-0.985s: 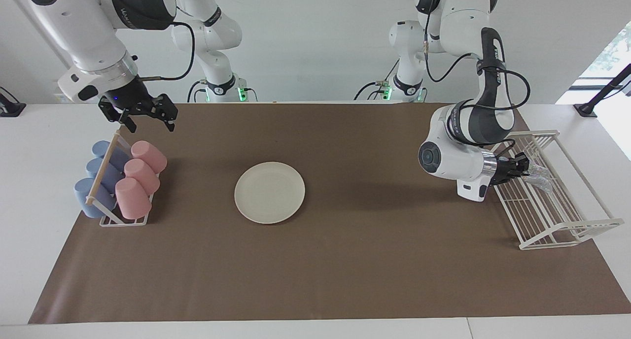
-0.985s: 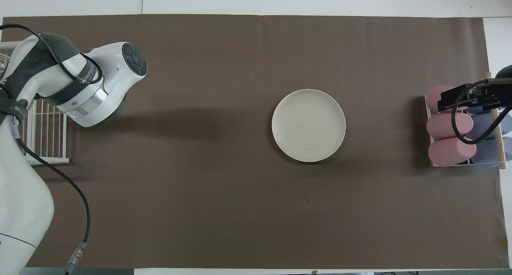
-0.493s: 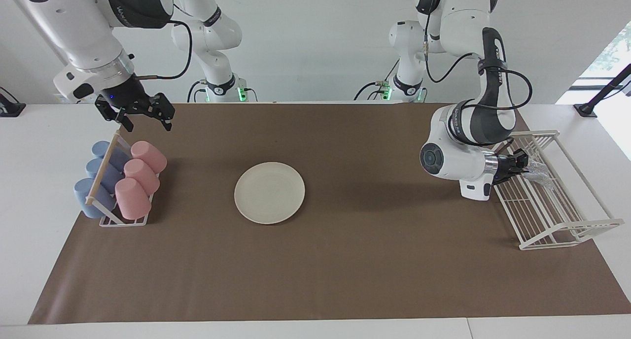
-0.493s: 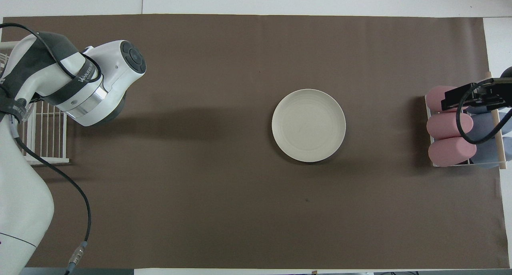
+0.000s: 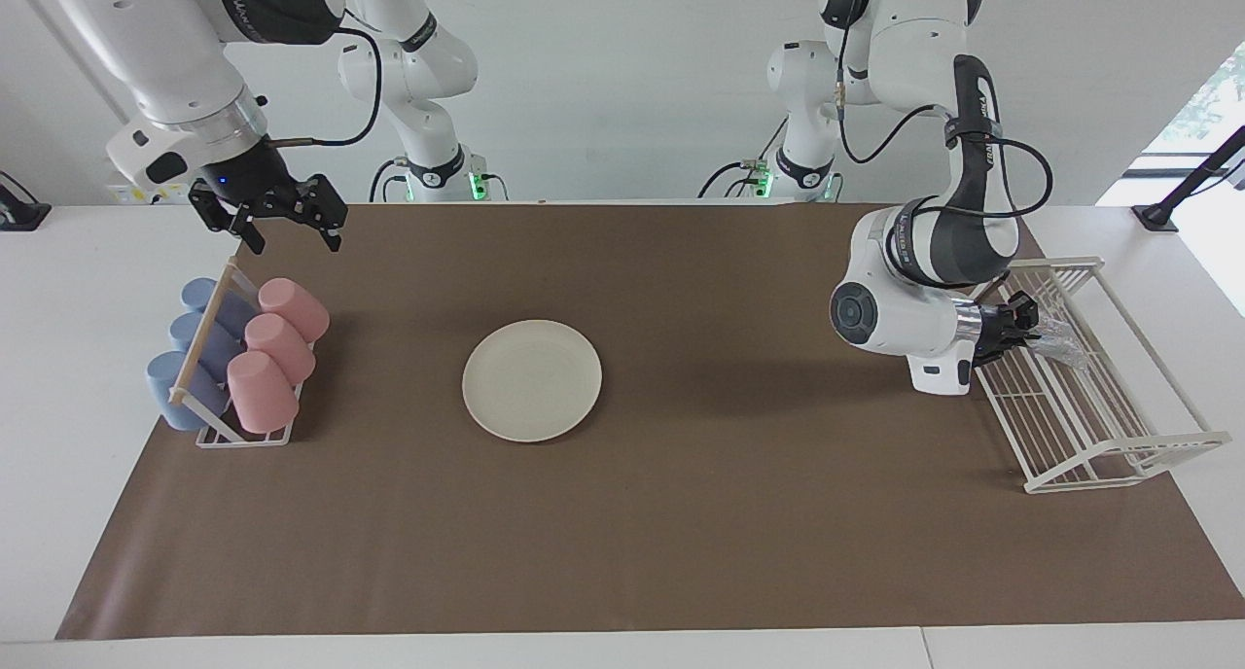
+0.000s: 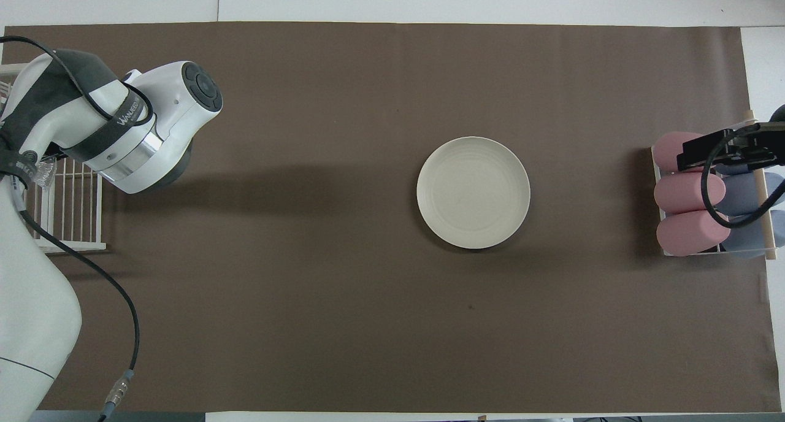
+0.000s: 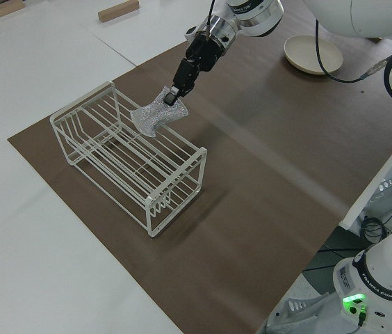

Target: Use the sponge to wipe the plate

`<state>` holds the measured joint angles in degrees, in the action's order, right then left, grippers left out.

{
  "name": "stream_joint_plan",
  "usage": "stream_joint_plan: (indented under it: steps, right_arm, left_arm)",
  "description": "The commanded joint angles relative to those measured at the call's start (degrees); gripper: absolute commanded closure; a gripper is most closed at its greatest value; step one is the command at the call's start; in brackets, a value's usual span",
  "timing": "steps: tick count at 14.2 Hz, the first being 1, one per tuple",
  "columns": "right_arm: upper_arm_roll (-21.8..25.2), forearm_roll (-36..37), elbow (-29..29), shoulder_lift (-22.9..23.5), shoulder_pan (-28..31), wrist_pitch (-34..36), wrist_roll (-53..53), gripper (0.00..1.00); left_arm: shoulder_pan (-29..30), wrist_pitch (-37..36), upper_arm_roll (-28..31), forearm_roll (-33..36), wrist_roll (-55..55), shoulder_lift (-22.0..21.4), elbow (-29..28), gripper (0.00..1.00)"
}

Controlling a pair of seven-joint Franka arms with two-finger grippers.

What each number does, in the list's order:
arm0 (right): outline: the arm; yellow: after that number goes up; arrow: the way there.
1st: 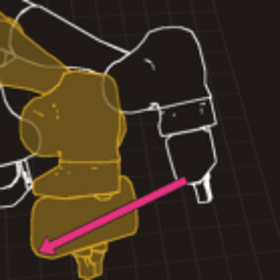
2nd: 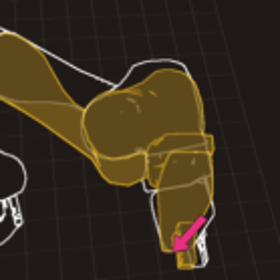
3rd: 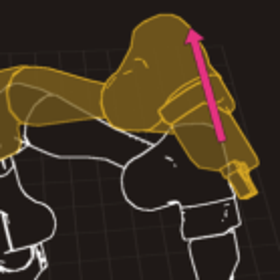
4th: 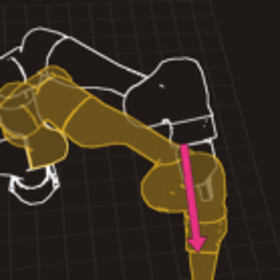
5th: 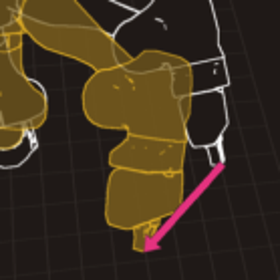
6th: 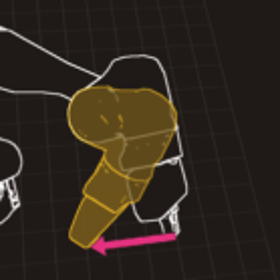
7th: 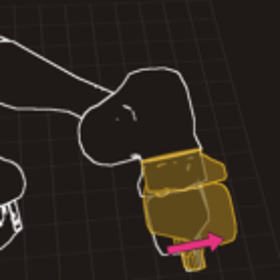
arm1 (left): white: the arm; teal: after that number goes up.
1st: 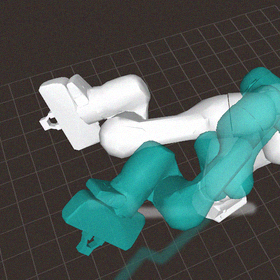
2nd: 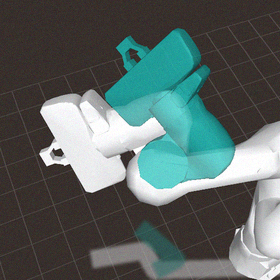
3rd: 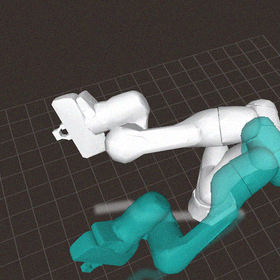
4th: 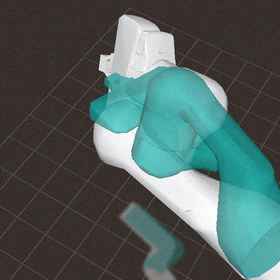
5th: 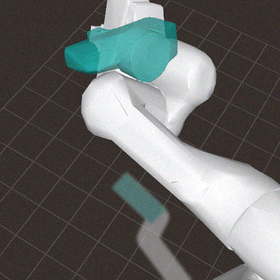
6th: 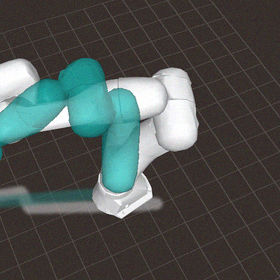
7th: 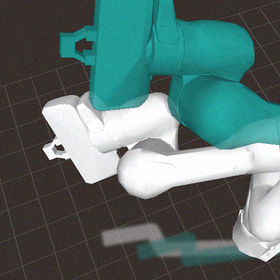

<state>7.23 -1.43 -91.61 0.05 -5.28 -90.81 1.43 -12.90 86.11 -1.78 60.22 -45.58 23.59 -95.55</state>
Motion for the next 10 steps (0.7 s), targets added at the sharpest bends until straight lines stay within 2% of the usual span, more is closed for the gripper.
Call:
stream_joint_plan:
  steps: [1, 7, 10]
  right_arm:
    - [-0.11, 0.11, -0.41, -0.58, 0.44, 0.11, -0.46, 0.00]
    - [-0.20, 0.11, -0.68, -0.67, -0.35, -0.15, -0.91, 0.00]
    - [-0.11, 0.20, -0.85, -0.67, -0.17, -0.07, -1.34, 0.00]
  left_arm:
    - [0.86, 0.02, -0.25, -0.63, -0.65, 0.93, 1.33, 0.00]
    - [0.95, 0.11, -0.33, -0.89, -0.12, 0.41, 2.03, 0.00]
    - [2.09, 0.72, -0.68, -5.79, 1.89, -2.05, 4.22, 0.00]
